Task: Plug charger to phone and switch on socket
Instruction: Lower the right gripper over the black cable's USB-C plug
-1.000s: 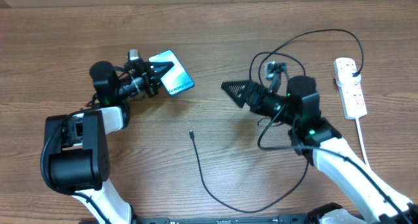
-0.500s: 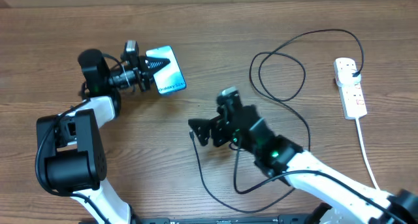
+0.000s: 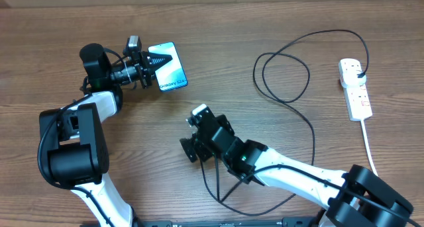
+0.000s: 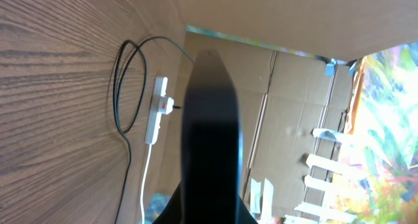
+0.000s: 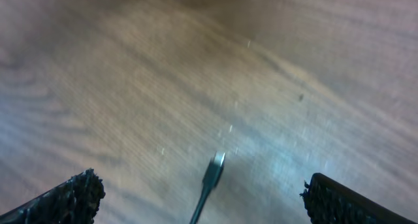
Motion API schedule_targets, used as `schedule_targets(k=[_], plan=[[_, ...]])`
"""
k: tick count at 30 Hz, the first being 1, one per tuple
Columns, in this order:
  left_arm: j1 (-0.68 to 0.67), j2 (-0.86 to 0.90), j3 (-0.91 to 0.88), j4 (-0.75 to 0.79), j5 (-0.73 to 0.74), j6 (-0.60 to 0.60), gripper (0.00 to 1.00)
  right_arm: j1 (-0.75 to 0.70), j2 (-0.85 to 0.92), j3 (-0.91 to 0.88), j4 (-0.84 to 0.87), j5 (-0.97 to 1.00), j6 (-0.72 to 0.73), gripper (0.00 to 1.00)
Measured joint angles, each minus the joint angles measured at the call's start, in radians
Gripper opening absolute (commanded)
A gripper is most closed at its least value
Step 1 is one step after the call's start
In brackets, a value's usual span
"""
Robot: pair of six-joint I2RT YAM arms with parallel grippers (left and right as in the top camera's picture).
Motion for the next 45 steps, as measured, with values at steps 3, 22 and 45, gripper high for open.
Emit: schedule_targets(k=[3,22,45], plan=[[0.0,0.0,0.0,0.0,0.007,0.0,0.04,0.001,0.025,0.034,-0.002,0.017,0.005,1.0],[0.0,0.0,0.0,0.001,0.04,0.023,0.04,0.066,0.267,0.223,-0.236,0.098,0.183,0.78],[0.0,0.0,0.0,0.001,0.044,0.023,0.04,0.06,0.299,0.229,-0.245,0.068,0.261,0.54]])
